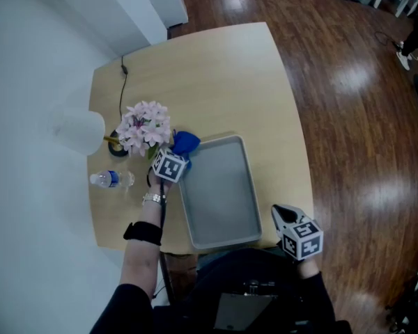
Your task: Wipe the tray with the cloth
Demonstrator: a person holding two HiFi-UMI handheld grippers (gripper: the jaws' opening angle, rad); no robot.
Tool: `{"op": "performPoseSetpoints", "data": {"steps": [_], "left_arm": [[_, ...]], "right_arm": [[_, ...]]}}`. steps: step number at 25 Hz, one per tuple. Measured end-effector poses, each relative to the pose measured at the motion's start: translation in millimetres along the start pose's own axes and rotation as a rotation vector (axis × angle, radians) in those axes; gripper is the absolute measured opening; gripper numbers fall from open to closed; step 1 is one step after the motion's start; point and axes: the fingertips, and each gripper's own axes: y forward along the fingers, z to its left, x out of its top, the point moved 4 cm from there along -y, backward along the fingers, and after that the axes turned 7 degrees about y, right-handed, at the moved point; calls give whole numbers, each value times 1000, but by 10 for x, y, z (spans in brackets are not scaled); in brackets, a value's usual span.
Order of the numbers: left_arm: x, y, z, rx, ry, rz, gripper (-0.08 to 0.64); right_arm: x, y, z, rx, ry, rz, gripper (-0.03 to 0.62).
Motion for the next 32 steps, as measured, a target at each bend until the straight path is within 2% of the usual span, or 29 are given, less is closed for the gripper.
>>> {"op": "performPoseSetpoints", "data": {"steps": [6, 8, 11, 12, 16, 20, 24, 28, 32], "left_arm": [[-236, -162, -20, 15, -147, -20, 129], [-282, -379, -97, 20, -248, -59, 126], [-289, -762, -383, -4, -424, -238, 123], [-349, -819, -508, -8, -465, -264, 123], [-530, -925, -868, 8, -620, -236, 123], [-510, -853, -922, 21, -631, -210, 123], [-354, -662, -675, 53, -655, -188, 123], [-294, -367, -519, 56, -700, -134, 123], [-225, -194, -482, 60, -721, -121, 123]], "right_arm": [[30, -46, 78, 0, -18, -27, 5], [44, -63, 106, 4, -25, -33, 5], [37, -54, 113, 7, -29, -38, 5], [39, -44, 113, 8, -27, -39, 5], [106, 8, 204, 26, -45, -36, 5], [102, 127, 272, -4, -91, 17, 5], [245, 236, 314, -54, -133, 62, 5], [330, 220, 418, -38, -160, 40, 5], [212, 182, 330, -29, -122, 48, 5]]}}
